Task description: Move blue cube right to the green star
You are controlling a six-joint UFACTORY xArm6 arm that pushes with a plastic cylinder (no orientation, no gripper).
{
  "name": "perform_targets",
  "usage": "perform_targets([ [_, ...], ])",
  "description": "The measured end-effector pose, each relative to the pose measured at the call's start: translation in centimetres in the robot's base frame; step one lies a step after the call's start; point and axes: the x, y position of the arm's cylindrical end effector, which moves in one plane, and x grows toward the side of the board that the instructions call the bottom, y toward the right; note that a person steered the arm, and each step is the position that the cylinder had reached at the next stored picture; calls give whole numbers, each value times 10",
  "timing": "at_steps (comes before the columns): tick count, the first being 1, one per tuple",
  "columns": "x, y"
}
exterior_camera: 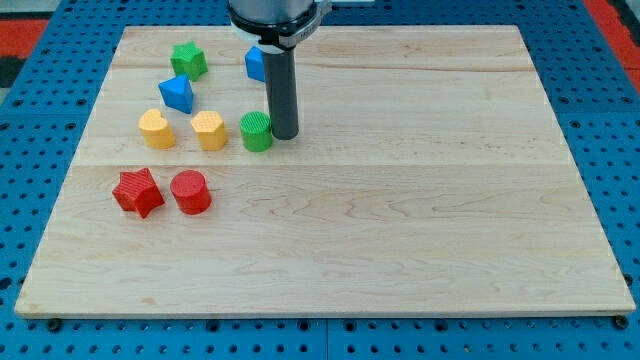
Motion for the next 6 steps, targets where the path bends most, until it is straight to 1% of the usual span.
perform_targets([
  [1,-33,16],
  [2,-73,17],
  [5,-119,-13],
  [6,-129,-13],
])
